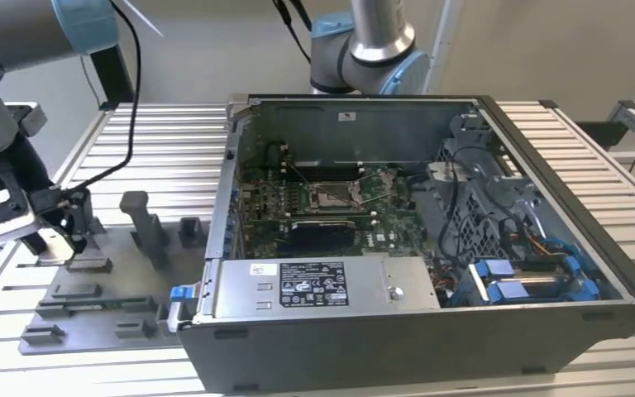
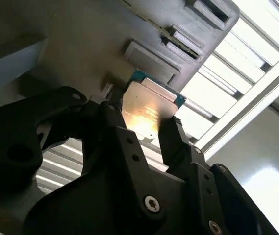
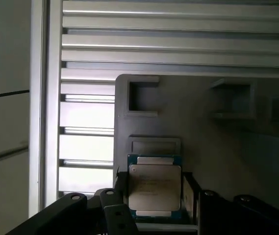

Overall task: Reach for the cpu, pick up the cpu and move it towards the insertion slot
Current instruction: 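Pick up the cpu and move it towards the insertion slot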

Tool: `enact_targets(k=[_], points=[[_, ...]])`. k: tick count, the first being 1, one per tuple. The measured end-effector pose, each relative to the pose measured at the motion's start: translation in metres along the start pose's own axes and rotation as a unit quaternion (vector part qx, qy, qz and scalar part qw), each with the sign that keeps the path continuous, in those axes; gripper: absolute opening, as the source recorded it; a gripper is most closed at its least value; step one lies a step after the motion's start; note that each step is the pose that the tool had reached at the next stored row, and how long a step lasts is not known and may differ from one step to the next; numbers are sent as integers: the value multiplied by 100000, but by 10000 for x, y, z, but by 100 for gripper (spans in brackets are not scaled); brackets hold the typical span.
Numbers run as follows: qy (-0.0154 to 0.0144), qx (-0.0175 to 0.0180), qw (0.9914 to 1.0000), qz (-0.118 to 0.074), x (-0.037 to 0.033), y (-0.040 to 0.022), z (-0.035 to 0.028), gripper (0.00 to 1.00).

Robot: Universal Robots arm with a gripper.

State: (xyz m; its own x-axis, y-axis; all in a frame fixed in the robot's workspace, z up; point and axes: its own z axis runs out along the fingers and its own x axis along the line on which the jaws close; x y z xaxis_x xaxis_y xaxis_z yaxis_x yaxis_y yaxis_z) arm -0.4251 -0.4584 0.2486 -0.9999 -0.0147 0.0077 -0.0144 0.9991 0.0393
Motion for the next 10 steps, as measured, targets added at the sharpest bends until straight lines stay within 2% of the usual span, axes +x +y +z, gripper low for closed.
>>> enact_targets(k=[10], points=[[-6,-4,100000,8,3,18,-453,0]])
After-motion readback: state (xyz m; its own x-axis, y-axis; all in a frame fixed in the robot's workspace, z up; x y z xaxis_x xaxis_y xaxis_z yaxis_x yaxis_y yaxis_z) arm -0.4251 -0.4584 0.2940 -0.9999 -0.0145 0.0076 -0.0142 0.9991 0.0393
